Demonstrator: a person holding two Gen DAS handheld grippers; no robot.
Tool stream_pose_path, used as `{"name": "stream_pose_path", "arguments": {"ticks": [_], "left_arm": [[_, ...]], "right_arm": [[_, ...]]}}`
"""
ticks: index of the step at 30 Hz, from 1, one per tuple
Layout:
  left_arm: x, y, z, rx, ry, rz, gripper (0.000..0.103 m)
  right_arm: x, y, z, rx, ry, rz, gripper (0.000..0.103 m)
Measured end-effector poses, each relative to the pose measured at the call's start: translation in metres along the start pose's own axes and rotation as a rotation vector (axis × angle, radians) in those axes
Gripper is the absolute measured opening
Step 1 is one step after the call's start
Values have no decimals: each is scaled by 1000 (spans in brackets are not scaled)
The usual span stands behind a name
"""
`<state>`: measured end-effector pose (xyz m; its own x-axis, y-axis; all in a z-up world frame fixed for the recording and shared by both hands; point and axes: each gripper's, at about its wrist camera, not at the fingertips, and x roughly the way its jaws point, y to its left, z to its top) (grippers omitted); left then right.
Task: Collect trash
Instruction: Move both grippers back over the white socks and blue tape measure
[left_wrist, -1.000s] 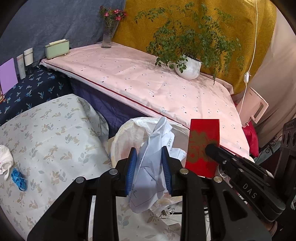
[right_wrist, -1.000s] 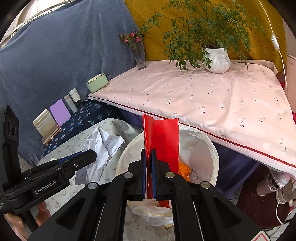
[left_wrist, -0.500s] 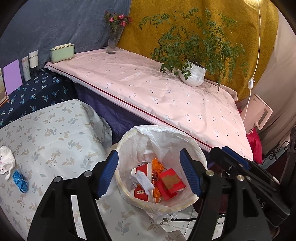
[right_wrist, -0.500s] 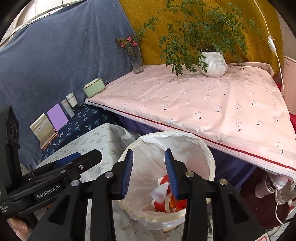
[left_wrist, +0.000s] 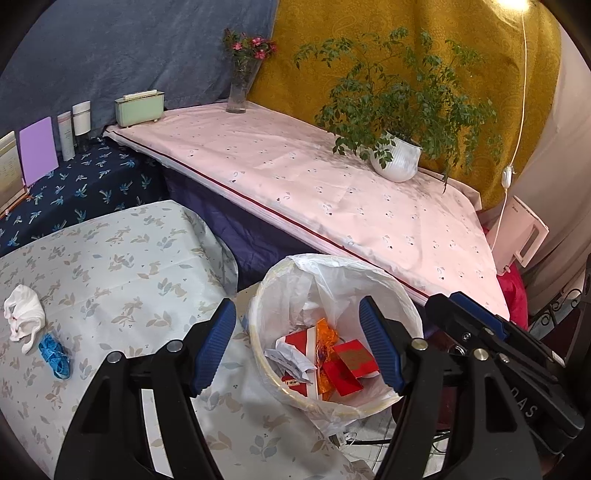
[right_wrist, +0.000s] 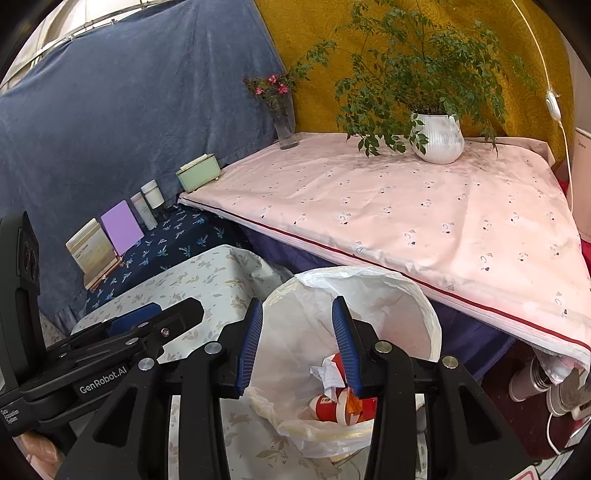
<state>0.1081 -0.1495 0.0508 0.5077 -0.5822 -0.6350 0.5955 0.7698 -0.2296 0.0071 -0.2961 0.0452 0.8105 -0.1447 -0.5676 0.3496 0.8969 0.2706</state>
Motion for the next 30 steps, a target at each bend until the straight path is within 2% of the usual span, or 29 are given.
{"name": "stream_pose_path", "arguments": {"ticks": [21,30], "left_arm": [[-31,44,-5,-60,-53,54,66],[-48,80,-9,-98,-83,122,66]], "right_arm": [[-2,45,-1,-70,4,33,41],[6,79,-4,-116,19,64,43]]}}
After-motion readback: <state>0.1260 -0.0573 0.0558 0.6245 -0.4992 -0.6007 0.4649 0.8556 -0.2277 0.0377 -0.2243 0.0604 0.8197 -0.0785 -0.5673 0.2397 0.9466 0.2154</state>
